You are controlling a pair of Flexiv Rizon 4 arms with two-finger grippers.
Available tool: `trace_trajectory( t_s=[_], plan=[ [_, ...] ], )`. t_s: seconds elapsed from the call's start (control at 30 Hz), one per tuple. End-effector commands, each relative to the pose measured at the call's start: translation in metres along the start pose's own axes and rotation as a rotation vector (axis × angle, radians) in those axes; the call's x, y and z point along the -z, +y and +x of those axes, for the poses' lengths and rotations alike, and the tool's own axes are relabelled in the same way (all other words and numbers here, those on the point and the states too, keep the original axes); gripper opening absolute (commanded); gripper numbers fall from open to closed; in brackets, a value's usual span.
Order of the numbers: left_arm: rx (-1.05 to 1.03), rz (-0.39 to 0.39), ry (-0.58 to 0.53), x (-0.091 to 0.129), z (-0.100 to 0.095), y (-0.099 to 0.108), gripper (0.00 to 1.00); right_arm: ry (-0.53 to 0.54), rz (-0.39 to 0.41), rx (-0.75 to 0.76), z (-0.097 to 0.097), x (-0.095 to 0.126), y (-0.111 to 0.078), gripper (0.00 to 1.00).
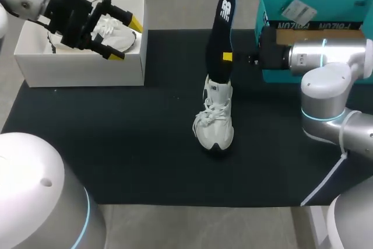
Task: Take the shoe out of the shoebox, open the shoe tongue, remove and reinsert the insole, then place the shoe into the shoebox
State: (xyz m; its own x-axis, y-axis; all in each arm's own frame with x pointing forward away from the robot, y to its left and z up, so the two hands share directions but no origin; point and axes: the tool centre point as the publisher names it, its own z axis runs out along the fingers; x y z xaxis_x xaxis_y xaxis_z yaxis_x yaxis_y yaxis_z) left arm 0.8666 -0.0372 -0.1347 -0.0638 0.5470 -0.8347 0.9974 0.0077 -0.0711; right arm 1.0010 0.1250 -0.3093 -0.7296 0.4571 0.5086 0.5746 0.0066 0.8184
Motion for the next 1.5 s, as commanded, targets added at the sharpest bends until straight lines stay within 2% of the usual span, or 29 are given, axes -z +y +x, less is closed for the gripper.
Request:
trace_trajectory(
  t_s=[0.03, 0.43, 0.77, 1.23, 1.5],
  plan=[
    [0.000, 0.000, 0.003, 0.000, -0.001, 0.000, 1.00, 0.004, -0.004, 0.018, -0.001, -0.002, -0.002, 0.00],
    [0.000, 0.000, 0.003, 0.000, -0.001, 0.000, 1.00, 0.015, 0.028, 0.000, -0.005, -0.004, -0.033, 0.00],
    [0.000, 0.000, 0.003, 0.000, -0.001, 0.000, 1.00, -0.026, 0.078, -0.017, -0.016, -0.003, -0.058, 0.00],
    [0.000, 0.000, 0.003, 0.000, -0.001, 0.000, 1.00, -0.035, 0.159, -0.035, -0.008, -0.001, -0.078, 0.00],
    [0.000, 0.000, 0.003, 0.000, -0.001, 0.000, 1.00, -0.026, 0.211, -0.036, -0.003, 0.005, -0.083, 0.00]
  ],
)
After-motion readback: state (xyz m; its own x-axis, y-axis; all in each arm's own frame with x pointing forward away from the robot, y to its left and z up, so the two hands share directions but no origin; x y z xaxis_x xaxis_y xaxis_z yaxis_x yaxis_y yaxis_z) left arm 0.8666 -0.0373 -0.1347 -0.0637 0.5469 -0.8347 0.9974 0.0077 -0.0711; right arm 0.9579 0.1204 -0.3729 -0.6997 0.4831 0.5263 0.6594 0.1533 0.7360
